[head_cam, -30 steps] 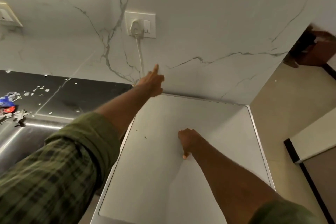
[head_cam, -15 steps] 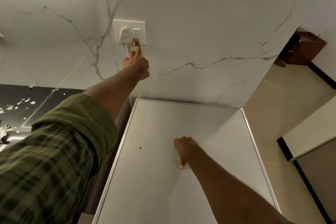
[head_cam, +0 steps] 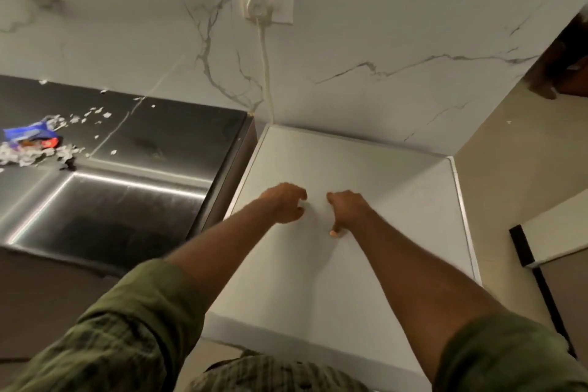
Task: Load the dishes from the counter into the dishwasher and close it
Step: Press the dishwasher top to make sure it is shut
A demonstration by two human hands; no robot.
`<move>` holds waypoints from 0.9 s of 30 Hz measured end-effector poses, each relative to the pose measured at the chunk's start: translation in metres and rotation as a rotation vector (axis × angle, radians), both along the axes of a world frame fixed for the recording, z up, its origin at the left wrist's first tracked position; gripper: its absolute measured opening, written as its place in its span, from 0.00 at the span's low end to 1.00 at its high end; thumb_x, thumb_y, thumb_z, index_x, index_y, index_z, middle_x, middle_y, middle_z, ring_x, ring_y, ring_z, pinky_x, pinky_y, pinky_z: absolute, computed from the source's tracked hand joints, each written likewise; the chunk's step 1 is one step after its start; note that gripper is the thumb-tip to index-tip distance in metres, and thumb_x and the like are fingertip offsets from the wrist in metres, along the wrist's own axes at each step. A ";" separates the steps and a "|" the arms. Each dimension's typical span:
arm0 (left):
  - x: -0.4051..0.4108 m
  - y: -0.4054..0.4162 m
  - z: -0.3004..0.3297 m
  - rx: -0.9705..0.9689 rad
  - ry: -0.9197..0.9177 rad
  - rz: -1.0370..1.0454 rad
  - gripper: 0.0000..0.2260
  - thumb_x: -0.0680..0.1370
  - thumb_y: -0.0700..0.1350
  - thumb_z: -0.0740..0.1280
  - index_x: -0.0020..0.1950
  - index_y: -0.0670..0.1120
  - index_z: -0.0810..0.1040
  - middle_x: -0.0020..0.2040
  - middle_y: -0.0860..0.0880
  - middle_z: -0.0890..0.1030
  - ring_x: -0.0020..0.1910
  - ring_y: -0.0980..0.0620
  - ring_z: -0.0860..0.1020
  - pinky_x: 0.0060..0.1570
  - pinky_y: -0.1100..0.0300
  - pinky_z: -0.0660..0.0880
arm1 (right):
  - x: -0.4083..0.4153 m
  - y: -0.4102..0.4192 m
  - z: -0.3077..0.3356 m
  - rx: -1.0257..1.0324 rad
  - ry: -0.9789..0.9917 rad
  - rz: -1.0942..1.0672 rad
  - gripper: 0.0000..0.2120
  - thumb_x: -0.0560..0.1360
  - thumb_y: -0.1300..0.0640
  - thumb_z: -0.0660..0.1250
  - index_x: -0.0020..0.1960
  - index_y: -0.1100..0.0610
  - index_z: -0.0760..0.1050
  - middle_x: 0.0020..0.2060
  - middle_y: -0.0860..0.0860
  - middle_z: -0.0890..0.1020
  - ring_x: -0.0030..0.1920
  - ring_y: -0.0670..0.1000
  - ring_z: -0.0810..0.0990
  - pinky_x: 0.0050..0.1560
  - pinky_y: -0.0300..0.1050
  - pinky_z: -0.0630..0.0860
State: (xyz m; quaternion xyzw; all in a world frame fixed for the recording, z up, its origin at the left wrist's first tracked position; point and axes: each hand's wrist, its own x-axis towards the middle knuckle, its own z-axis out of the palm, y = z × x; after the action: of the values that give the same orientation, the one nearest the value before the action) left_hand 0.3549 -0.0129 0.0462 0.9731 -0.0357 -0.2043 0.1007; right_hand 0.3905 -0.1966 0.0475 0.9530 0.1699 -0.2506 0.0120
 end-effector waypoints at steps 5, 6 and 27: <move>-0.079 0.007 -0.013 0.041 0.220 -0.016 0.50 0.75 0.60 0.76 0.86 0.55 0.46 0.86 0.46 0.43 0.84 0.41 0.45 0.79 0.37 0.57 | -0.012 -0.013 -0.008 0.015 -0.039 -0.069 0.27 0.68 0.45 0.82 0.62 0.55 0.80 0.60 0.55 0.84 0.62 0.57 0.82 0.55 0.46 0.76; -0.091 0.007 -0.013 0.060 0.290 -0.004 0.57 0.72 0.61 0.78 0.85 0.55 0.40 0.85 0.46 0.38 0.84 0.39 0.40 0.79 0.34 0.55 | -0.017 -0.014 -0.009 0.006 -0.051 -0.062 0.25 0.70 0.45 0.81 0.61 0.56 0.81 0.59 0.55 0.84 0.61 0.58 0.82 0.54 0.46 0.76; -0.184 0.029 -0.044 0.016 0.041 -0.094 0.46 0.78 0.67 0.68 0.86 0.52 0.46 0.86 0.45 0.45 0.84 0.40 0.45 0.80 0.39 0.58 | -0.231 -0.027 -0.040 -0.064 -0.201 -0.084 0.22 0.84 0.61 0.54 0.77 0.59 0.68 0.75 0.59 0.72 0.70 0.59 0.76 0.68 0.51 0.71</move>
State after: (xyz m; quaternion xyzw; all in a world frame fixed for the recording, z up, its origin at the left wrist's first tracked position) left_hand 0.1707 0.0164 0.0020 0.9666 -0.0779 -0.2292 0.0838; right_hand 0.1599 -0.2231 0.0079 0.9787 0.1196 -0.1594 0.0489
